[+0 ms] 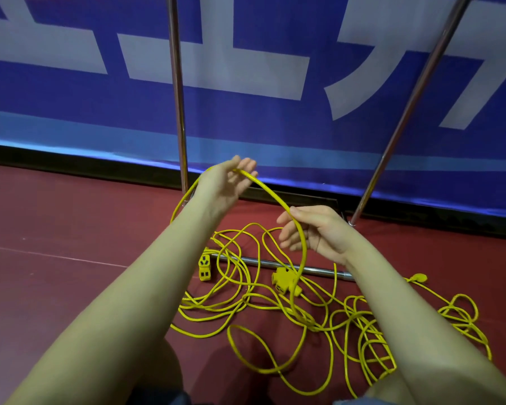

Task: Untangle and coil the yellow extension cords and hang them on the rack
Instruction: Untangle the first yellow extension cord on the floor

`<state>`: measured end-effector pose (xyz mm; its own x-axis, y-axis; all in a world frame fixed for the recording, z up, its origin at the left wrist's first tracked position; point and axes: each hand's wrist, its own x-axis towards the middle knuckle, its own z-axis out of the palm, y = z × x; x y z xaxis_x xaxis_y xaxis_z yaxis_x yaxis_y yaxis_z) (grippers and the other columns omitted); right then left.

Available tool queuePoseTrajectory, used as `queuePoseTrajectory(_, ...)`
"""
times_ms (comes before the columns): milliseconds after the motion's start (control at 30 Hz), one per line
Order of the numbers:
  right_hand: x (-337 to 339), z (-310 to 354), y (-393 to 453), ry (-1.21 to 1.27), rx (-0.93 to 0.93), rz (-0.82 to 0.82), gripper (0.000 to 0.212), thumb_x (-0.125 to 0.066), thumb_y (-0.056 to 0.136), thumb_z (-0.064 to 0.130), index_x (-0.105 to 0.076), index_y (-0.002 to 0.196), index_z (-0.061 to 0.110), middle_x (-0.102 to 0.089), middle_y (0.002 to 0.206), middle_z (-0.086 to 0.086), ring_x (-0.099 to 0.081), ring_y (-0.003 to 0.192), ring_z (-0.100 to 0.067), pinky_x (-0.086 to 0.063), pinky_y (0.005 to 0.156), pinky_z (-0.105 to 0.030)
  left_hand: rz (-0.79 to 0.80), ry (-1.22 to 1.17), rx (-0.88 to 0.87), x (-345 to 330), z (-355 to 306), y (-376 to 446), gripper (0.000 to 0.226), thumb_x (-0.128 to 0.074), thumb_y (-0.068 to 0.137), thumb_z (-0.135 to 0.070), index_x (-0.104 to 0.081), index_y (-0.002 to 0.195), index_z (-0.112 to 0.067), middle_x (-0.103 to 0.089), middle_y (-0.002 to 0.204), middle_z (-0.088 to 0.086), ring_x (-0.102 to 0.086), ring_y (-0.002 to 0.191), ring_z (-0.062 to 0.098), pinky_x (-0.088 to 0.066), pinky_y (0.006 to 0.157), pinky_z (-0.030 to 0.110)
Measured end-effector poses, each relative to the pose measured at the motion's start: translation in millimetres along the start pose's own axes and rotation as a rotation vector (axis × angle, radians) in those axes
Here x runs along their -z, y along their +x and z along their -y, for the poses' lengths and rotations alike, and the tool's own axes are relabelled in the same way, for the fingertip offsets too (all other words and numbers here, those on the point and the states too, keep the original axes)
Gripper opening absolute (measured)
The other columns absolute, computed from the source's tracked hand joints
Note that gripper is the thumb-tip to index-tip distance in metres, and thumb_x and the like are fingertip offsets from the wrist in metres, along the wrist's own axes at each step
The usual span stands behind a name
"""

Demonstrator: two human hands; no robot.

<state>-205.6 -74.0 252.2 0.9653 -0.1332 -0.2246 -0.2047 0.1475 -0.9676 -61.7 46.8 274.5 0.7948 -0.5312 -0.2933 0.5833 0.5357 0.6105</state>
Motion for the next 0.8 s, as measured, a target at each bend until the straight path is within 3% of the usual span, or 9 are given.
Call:
queuePoseTrajectory(67,0,0,2,0.018,0.009,-0.030,0.027,-0.041,0.098,0.016,-0.061,0.089,0.001,-0.069,0.064,-0.011,-0.069,0.057,-0.020,-0.055,0.052,-0.023,0.106,0.180,0.055,-6,12,-11,0.013,-0.047,0.095,0.002,-0.048,0.107,-0.002,-0.063,0.091,0.013,-0.068,0.093,0.024,-0.057,0.075,0.032)
queuePoseTrajectory(133,-1,1,4,0.035,0.013,-0.039,0.026,-0.041,0.098,0.016,-0.061,0.090,0.001,-0.069,0.065,-0.011,-0.069,0.058,-0.020,-0.055,0.052,-0.024,0.179,0.304,0.039,-7,24,-19,0.031,-0.051,0.090,0.009,-0.040,0.117,-0.003,-0.066,0.088,0.014,-0.071,0.073,0.019,-0.059,0.066,0.030)
queuePoseTrajectory(333,-7,2,3,0.028,-0.016,0.018,0.029,-0.041,0.097,0.020,-0.061,0.088,0.000,-0.068,0.063,-0.012,-0.068,0.055,-0.021,-0.055,0.054,-0.026,0.142,0.234,0.012,-6,28,-16,0.059,-0.041,0.090,0.017,-0.028,0.139,-0.013,-0.064,0.099,0.018,-0.068,0.077,0.026,-0.058,0.063,0.033)
queuePoseTrajectory(500,-1,4,-3,0.011,-0.024,0.057,0.032,-0.048,0.082,0.028,-0.061,0.082,-0.001,-0.066,0.058,-0.013,-0.065,0.049,-0.023,-0.054,0.050,-0.026,0.046,0.046,-0.070,1,6,0,0.066,-0.035,0.093,0.017,-0.018,0.147,-0.017,-0.053,0.126,0.026,-0.060,0.106,0.036,-0.056,0.071,0.038)
queuePoseTrajectory(633,2,2,-4,0.023,0.001,0.050,0.027,-0.048,0.084,0.023,-0.061,0.085,0.000,-0.067,0.060,-0.012,-0.065,0.050,-0.021,-0.053,0.050,-0.026,0.023,-0.027,-0.029,6,1,2,0.051,-0.044,0.092,0.012,-0.029,0.136,-0.010,-0.057,0.115,0.023,-0.064,0.100,0.032,-0.054,0.074,0.040)
queuePoseTrajectory(700,1,1,-2,0.014,0.012,0.025,0.025,-0.044,0.092,0.019,-0.061,0.087,0.001,-0.068,0.062,-0.011,-0.066,0.052,-0.020,-0.054,0.051,-0.025,0.080,0.036,0.025,2,10,-6,0.037,-0.048,0.092,0.008,-0.036,0.122,-0.008,-0.061,0.106,0.019,-0.069,0.089,0.028,-0.059,0.069,0.037)
queuePoseTrajectory(800,-2,1,2,0.022,0.023,0.001,0.027,-0.041,0.096,0.017,-0.061,0.088,0.002,-0.069,0.064,-0.011,-0.068,0.055,-0.019,-0.055,0.053,-0.025,0.197,0.193,0.050,-5,26,-22,0.036,-0.054,0.089,0.007,-0.039,0.119,-0.006,-0.066,0.097,0.015,-0.071,0.071,0.019,-0.059,0.066,0.030)
